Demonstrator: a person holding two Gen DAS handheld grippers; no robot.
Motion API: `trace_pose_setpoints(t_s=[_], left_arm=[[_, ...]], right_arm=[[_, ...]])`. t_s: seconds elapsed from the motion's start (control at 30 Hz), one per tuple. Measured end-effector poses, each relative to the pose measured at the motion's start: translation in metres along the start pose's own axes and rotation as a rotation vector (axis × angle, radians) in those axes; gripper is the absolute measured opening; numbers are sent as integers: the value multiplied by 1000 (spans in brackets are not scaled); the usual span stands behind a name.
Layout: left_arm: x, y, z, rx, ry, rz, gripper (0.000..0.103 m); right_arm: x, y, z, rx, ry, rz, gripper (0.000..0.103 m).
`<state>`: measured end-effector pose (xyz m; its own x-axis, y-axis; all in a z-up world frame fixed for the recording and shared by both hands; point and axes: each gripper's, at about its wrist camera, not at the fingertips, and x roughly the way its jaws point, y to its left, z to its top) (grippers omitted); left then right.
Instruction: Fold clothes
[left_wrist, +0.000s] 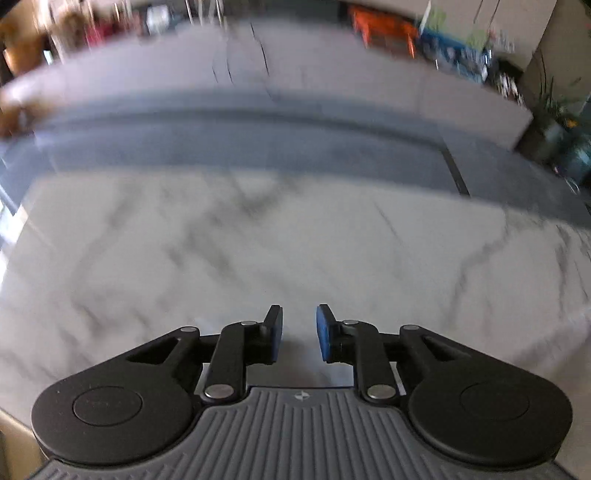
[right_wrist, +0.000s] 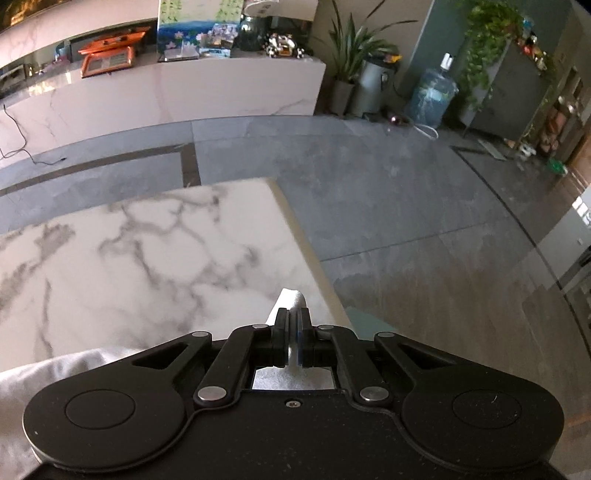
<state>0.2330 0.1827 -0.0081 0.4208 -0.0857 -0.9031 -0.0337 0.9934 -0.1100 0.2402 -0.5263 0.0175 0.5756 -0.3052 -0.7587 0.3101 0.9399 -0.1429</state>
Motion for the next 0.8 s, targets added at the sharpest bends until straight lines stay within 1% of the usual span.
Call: trace_pose_setpoints(t_s=[0.03,0.1,0.17,0.23,0.3,0.43,0.63,0.7,0.77,0.8], left_arm=[[5,-3,0,-18,32,13,19],[14,-3,2,-100,67,0,20],[23,-4,5,-179,101,-9,24],[31,-8,6,-229,128,68,25],[33,-7,0,-273,152,141,25],[33,-9,4,-334,159,133,27],[41,-17,10,-392,155,137,30],[40,-25,11,-375,170,189,30],[43,-28,13,-351,177,223,30],[43,-29,12,-344,175,230,27]], right_arm=[[2,-1,-2,4,6,2,2],[2,0,-4,8,10,9,2],[-1,5,-5,-3,5,19,2],[-4,11,-5,-28,-8,35,3],[-4,14,-5,-39,-15,46,3],[-5,18,-6,-42,-15,66,3],[-4,19,-11,-52,-14,79,4],[-4,16,-12,-50,-13,79,4],[-3,12,-12,-48,-8,79,4],[-3,10,-13,-47,-7,76,4]])
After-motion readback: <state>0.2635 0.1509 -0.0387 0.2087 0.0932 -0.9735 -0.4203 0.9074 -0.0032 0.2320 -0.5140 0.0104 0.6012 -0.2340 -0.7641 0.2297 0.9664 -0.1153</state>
